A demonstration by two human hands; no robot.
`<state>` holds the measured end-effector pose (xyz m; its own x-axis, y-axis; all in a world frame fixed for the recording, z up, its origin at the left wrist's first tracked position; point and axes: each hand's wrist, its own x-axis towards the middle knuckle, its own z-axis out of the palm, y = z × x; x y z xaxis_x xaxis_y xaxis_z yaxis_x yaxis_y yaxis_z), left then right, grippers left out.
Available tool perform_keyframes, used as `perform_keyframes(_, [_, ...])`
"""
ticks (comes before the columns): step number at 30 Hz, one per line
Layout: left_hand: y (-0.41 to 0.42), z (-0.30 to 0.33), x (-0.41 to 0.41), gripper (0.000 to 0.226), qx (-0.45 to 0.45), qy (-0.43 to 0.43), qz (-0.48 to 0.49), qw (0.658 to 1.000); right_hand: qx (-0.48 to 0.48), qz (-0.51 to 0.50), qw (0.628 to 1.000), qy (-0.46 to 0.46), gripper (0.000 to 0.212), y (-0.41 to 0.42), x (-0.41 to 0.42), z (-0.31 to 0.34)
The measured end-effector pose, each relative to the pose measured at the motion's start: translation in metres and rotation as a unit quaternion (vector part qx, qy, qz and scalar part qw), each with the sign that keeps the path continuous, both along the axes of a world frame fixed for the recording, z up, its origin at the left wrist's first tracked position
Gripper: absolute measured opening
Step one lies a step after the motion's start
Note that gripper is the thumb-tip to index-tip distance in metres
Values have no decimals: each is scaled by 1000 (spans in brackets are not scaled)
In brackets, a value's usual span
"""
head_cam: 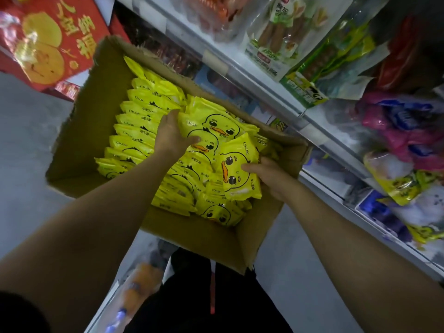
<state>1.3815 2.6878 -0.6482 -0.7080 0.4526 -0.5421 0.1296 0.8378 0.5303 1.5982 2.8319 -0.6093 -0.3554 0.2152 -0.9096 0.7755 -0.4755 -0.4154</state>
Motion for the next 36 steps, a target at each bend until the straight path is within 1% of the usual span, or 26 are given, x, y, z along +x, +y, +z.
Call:
perform_keyframes(2, [-6, 1, 4, 86, -3, -4, 10, 1000, 3, 3, 1000, 7, 28, 1, -2, -1])
perform_keyframes(6, [-22, 2, 15, 59, -37, -66, -32, 997, 30, 35, 999, 22, 41, -2, 0, 1])
perform_keyframes(9, [-31, 7, 30, 37, -31, -96, -23, 995, 48, 51, 997, 35, 47, -7, 6, 5])
perform_keyframes(11, [-33, 10, 40, 31, -28, -116, 2, 993, 57, 51, 996, 37, 47, -10, 8, 10])
perform_keyframes(15, [-40, 27, 56, 33, -12, -150, 42, 988, 69, 22, 997, 39, 55, -15, 18, 30])
perform_keyframes(18, [-51, 44, 60, 60, 10, -167, 65, 984, 82, -1, 995, 57, 52, -20, 29, 50])
perform_keyframes(20, [-56, 63, 63, 71, 26, -182, 96, 978, 83, -22, 993, 76, 48, -23, 39, 66])
perform_keyframes(22, [-59, 85, 68, 78, 54, -197, 118, 972, 80, -41, 991, 95, 44, -24, 49, 84])
perform_keyframes(24, [-59, 111, 73, 79, 88, -216, 130, 964, 86, -59, 988, 111, 41, -21, 58, 102])
perform_keyframes(28, [-47, 166, 89, 74, 148, -237, 103, 955, 110, -104, 978, 141, 43, -5, 76, 152])
perform_keyframes(31, [-33, 205, 109, 81, 180, -248, 51, 950, 141, -110, 969, 169, 40, 10, 99, 193])
perform_keyframes(32, [-27, 217, 118, 76, 187, -248, 31, 950, 152, -111, 966, 180, 40, 14, 110, 206])
perform_keyframes(34, [-15, 243, 142, 47, 210, -237, -3, 948, 174, -121, 956, 203, 41, 23, 136, 230])
perform_keyframes(35, [-9, 257, 157, 36, 225, -226, -18, 948, 184, -126, 950, 218, 41, 27, 151, 241])
perform_keyframes(36, [-3, 270, 172, 29, 239, -212, -28, 947, 194, -130, 944, 231, 39, 31, 166, 254])
